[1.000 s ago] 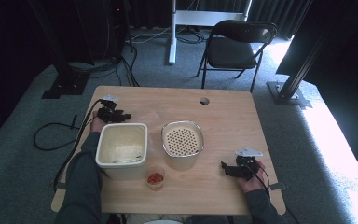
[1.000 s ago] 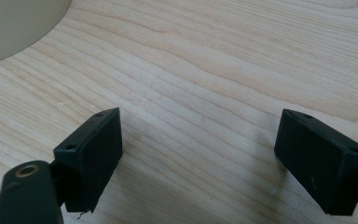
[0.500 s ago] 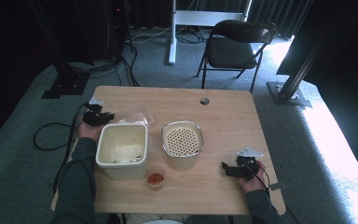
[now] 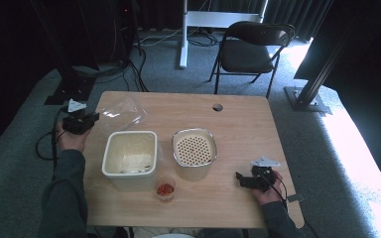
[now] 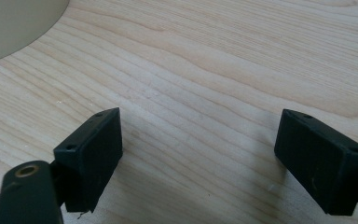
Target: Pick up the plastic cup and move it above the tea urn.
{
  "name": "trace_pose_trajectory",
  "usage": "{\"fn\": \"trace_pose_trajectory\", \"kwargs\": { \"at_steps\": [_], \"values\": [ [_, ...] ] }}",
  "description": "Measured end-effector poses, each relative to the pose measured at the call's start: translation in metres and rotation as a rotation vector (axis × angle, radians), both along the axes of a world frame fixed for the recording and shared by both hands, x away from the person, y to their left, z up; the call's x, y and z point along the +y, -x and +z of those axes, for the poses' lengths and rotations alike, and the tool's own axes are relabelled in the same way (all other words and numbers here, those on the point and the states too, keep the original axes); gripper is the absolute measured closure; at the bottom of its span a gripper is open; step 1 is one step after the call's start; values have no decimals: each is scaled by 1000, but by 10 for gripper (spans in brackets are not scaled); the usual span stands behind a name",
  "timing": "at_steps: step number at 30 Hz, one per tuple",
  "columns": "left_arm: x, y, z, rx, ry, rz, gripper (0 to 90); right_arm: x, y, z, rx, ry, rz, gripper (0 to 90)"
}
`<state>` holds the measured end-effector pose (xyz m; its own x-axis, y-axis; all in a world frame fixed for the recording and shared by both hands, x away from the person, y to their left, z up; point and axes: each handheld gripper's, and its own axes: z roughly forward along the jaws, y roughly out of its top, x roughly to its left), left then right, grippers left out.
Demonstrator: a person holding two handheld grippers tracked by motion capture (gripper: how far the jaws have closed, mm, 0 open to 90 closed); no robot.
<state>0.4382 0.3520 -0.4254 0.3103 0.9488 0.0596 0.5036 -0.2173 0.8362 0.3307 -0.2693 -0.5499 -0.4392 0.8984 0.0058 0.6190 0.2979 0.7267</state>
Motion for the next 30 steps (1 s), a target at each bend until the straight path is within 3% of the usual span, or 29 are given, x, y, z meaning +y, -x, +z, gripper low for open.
{"fn": "trace_pose_trajectory", "kwargs": {
  "at_steps": [5,11,19,30],
  "values": [
    [9,13,20,-56,5,19,827,0,0,0,0,0,0,145],
    [17,32,47,-117,-2,5,826,0,0,0,0,1,1,145],
    [27,67,68,-188,7,1,826,0,0,0,0,0,1,145],
    [26,113,84,-208,-23,-42,826,0,-1,0,-1,0,0,145]
  ]
}}
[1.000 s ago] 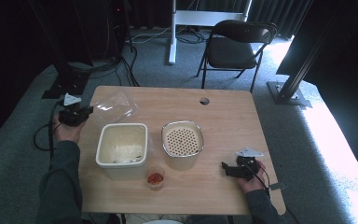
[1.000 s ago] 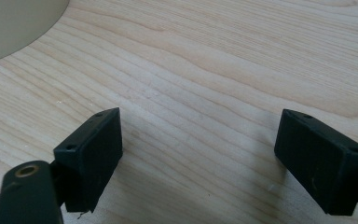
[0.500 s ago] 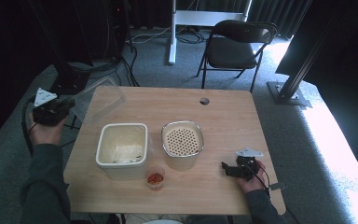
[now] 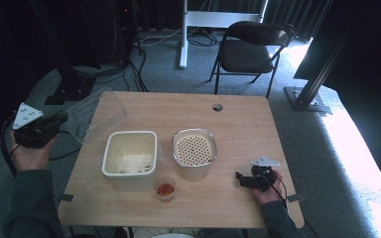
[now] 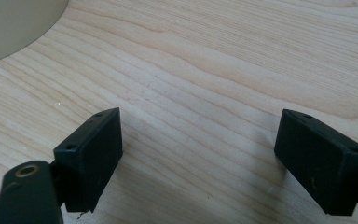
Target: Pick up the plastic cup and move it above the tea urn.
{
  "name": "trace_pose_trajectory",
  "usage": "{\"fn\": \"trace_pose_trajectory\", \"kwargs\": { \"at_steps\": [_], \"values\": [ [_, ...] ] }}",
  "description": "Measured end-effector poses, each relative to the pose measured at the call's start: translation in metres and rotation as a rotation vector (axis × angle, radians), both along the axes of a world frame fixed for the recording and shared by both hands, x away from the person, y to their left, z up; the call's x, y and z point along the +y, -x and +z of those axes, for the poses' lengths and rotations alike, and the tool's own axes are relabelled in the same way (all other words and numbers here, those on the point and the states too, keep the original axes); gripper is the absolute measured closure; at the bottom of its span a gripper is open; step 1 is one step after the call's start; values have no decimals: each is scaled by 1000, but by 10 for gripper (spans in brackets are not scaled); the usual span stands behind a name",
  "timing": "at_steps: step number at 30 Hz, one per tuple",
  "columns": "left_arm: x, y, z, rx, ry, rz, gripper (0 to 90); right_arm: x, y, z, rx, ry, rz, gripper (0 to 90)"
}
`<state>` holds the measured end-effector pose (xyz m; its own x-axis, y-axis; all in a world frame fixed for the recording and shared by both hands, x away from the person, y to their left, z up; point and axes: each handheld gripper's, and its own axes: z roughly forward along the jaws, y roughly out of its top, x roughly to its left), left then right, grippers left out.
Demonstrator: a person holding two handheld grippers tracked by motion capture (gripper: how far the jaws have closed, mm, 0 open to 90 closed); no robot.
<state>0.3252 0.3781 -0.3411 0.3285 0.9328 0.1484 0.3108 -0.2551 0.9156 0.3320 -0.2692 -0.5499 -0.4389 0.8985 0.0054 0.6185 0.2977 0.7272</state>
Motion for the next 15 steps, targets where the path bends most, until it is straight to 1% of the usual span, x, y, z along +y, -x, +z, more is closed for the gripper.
{"fn": "trace_pose_trajectory", "kwargs": {
  "at_steps": [2,4,7,8,9,10,11,12,13,15],
  "values": [
    [-3,7,3,-7,1,-20,826,0,0,0,0,-1,-1,145],
    [-7,13,7,-13,-22,-28,826,0,-1,0,1,0,-1,145],
    [-13,19,11,-15,-41,-47,824,0,-1,0,1,-1,-3,145],
    [-15,20,12,-18,-38,-68,820,0,-1,0,2,-1,-3,145],
    [-17,22,13,-22,-18,-104,810,0,-1,0,1,-1,-3,145],
    [-19,24,14,-37,4,-171,774,0,-1,0,1,0,-2,145],
    [-22,25,14,-45,23,-228,625,0,-2,0,1,0,-2,145],
    [-26,26,14,-44,20,-249,625,0,-2,0,1,0,-2,145],
    [-28,25,13,-40,25,-267,573,0,-2,0,1,0,-1,145],
    [-30,24,12,-41,51,-299,530,0,-2,0,1,1,-1,145]
  ]
}}
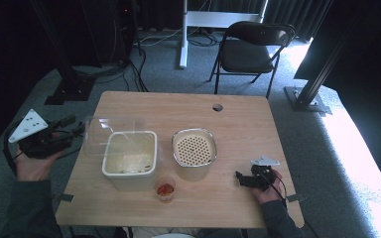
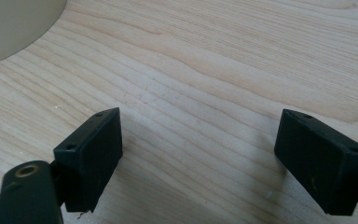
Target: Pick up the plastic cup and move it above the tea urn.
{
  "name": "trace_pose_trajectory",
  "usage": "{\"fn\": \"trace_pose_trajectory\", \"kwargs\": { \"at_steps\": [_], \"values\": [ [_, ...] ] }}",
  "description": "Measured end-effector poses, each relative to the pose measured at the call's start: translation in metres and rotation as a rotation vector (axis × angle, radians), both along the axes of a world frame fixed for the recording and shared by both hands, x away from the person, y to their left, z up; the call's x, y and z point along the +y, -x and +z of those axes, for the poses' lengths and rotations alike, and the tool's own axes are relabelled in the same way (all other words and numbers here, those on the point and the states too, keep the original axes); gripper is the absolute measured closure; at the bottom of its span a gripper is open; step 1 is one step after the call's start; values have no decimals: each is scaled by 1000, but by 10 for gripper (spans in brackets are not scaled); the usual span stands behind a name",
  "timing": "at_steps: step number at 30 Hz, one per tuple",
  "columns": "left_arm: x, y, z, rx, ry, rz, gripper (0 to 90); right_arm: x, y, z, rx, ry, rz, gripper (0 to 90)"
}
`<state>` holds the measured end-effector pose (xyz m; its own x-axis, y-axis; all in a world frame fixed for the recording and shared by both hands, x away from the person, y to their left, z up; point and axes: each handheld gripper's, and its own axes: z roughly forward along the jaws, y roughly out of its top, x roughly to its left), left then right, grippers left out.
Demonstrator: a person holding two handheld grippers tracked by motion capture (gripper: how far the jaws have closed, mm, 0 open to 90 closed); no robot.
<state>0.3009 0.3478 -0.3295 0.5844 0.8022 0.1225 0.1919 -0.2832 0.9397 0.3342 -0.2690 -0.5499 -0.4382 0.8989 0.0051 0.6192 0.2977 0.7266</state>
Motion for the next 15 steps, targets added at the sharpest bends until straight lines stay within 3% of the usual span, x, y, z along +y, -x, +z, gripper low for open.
{"fn": "trace_pose_trajectory", "kwargs": {
  "at_steps": [4,7,15],
  "values": [
    [-5,-2,-4,0,3,-30,509,0,0,0,0,0,0,145],
    [-6,-4,-7,8,-1,-21,509,0,0,0,1,-1,0,145],
    [-18,-17,-19,67,-5,-20,492,0,0,0,0,0,0,145]
  ]
}}
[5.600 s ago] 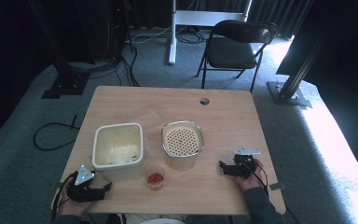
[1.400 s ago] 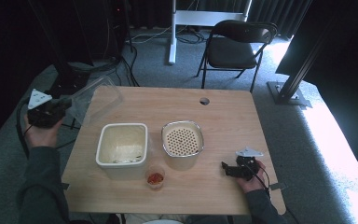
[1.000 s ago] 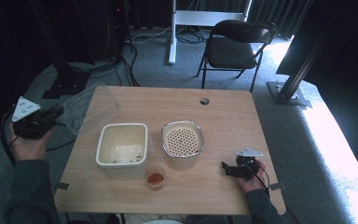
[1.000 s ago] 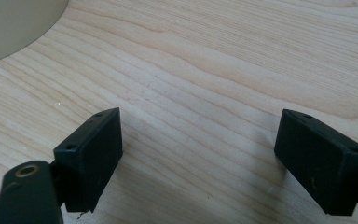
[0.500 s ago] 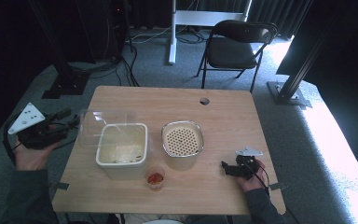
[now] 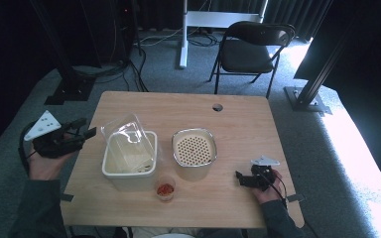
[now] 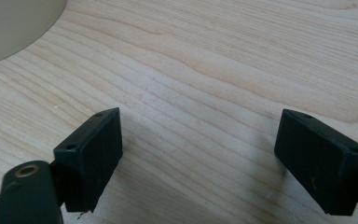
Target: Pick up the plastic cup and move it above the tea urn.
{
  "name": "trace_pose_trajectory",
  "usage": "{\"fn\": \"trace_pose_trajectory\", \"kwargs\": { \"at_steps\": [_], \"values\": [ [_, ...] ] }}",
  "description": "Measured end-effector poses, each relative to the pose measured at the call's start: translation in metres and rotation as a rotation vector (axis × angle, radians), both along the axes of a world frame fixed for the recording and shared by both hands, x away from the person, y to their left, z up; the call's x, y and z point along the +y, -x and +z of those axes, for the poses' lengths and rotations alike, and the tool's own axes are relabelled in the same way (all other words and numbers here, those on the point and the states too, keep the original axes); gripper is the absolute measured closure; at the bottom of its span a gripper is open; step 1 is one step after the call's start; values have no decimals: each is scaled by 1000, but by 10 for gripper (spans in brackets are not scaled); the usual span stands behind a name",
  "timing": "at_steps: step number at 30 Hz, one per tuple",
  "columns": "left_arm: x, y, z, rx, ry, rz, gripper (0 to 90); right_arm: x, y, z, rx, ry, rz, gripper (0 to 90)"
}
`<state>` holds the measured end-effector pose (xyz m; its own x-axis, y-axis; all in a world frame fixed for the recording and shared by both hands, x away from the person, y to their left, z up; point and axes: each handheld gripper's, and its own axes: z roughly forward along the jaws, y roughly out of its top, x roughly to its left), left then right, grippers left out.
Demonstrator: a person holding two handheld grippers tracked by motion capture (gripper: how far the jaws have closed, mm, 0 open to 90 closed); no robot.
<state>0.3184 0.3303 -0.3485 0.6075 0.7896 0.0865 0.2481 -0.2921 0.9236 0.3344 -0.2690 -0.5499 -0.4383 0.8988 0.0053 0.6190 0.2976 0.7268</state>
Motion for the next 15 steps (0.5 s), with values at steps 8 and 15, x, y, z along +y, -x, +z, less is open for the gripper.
{"fn": "trace_pose_trajectory", "kwargs": {
  "at_steps": [8,15],
  "values": [
    [-21,-31,-22,86,-15,8,538,0,0,0,1,-1,-1,145],
    [-28,-42,-27,97,-84,42,723,0,0,0,0,-1,-1,145]
  ]
}}
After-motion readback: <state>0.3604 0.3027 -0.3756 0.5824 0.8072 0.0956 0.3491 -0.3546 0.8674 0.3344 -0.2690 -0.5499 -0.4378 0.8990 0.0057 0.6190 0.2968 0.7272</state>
